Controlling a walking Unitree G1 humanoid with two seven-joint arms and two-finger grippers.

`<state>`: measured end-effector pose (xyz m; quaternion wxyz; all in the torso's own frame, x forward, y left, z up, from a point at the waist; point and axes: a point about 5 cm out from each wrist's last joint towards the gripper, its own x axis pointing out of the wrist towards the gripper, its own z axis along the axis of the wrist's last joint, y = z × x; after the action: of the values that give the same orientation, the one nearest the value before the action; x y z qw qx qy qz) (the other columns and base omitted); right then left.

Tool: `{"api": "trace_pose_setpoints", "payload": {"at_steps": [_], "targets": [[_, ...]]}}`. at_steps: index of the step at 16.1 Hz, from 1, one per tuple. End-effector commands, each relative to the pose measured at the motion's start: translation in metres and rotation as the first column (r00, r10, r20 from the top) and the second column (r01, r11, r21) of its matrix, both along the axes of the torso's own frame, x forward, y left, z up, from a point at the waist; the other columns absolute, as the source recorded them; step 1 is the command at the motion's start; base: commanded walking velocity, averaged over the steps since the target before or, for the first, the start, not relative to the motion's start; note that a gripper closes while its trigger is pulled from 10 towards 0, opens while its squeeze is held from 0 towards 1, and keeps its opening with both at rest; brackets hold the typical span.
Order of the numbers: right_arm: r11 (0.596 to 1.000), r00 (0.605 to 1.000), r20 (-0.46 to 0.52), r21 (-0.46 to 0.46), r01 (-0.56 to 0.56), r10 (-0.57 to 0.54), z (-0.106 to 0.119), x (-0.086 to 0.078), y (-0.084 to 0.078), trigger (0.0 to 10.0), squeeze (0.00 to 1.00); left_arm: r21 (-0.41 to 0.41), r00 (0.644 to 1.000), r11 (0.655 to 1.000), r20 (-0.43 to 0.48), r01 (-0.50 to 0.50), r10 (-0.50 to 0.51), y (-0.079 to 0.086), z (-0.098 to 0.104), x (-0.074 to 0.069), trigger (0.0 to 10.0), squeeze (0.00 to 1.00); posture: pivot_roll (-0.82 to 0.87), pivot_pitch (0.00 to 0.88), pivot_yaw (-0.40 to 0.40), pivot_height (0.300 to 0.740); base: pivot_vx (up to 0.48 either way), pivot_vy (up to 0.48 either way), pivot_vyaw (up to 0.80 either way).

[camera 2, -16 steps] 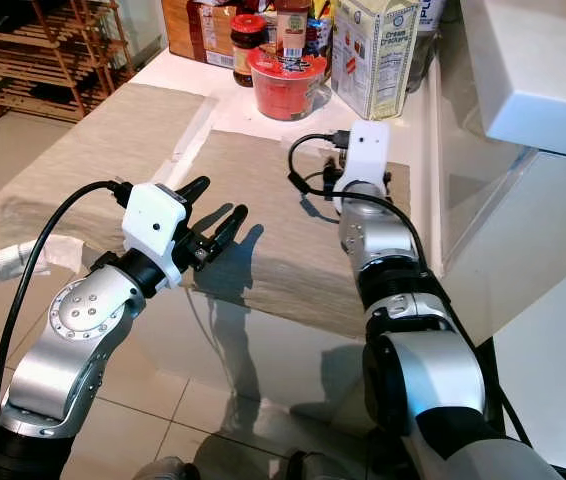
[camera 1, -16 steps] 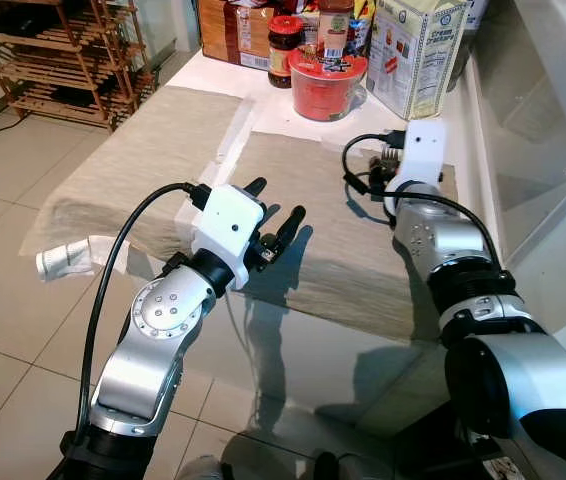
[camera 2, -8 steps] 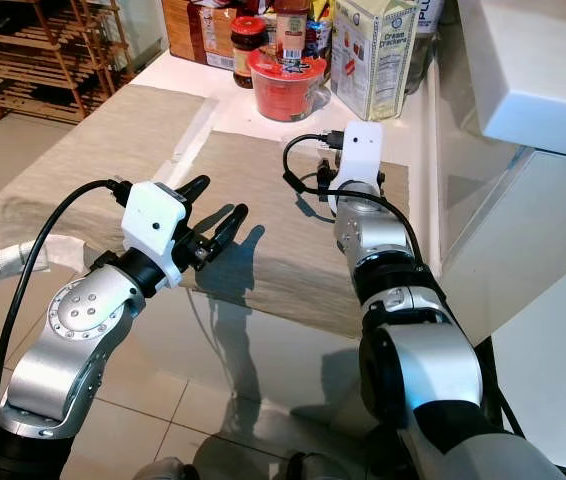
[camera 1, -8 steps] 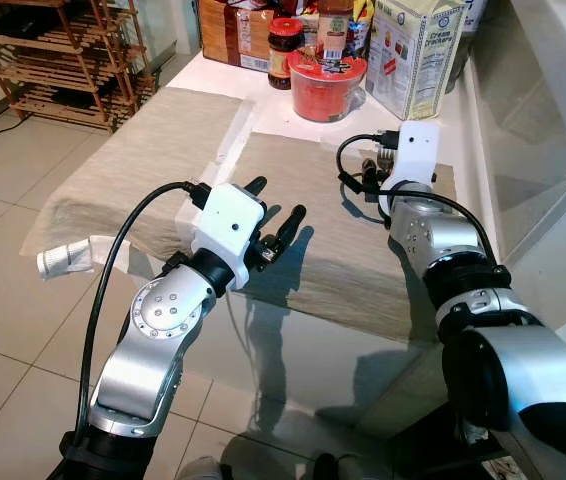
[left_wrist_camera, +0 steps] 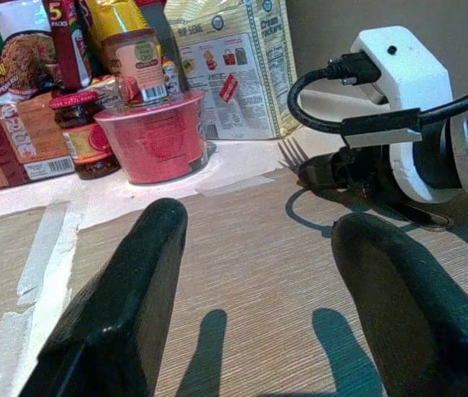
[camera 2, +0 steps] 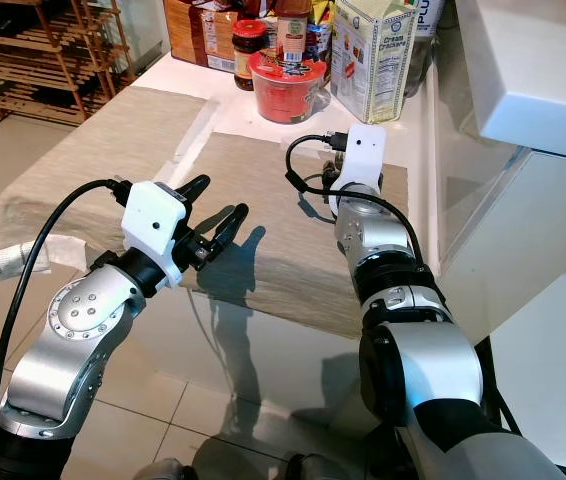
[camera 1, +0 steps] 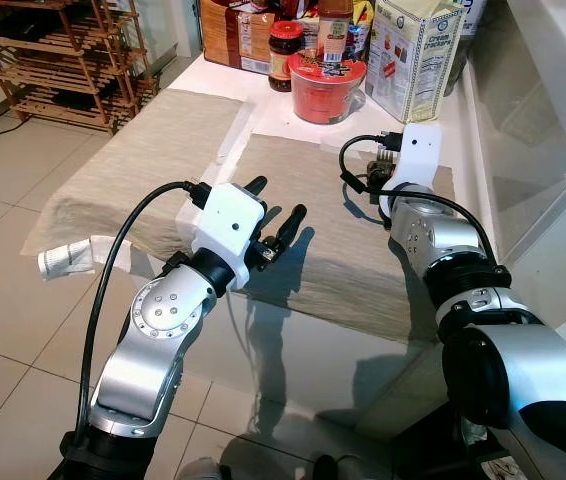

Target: Setting the table

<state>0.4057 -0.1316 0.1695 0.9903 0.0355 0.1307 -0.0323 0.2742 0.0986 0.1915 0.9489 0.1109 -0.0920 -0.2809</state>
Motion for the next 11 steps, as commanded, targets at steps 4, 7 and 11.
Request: {"api": "trace_pose_setpoints", "payload": {"at_steps": [4, 7, 11], "targets": [[0.999, 0.993, -0.112, 0.031, -0.018, 0.021, -0.029, -0.009, 0.005, 0.0, 0.0, 0.004, 1.0, 1.0, 0.012, 0.009, -0.009, -0.003, 0.005, -0.001, 10.0, 0.0, 0.11, 0.072, -0.014, 0.74, 0.0, 0.0, 0.0], [0.999, 0.994, -0.109, 0.036, -0.022, 0.026, -0.032, -0.01, 0.007, 0.0, 0.0, 0.004, 1.0, 1.0, 0.009, 0.009, -0.009, -0.002, 0.005, 0.0, 10.0, 0.0, 0.11, 0.073, -0.009, 0.74, 0.0, 0.0, 0.0], [0.994, 0.995, 0.081, -0.104, -0.043, 0.052, -0.011, -0.007, 0.011, 0.0, 0.0, 0.001, 1.0, 1.0, 0.008, 0.011, -0.011, -0.004, 0.006, 0.001, 10.0, 0.0, 0.1, 0.081, -0.002, 0.74, 0.0, 0.0, 0.0]]}}
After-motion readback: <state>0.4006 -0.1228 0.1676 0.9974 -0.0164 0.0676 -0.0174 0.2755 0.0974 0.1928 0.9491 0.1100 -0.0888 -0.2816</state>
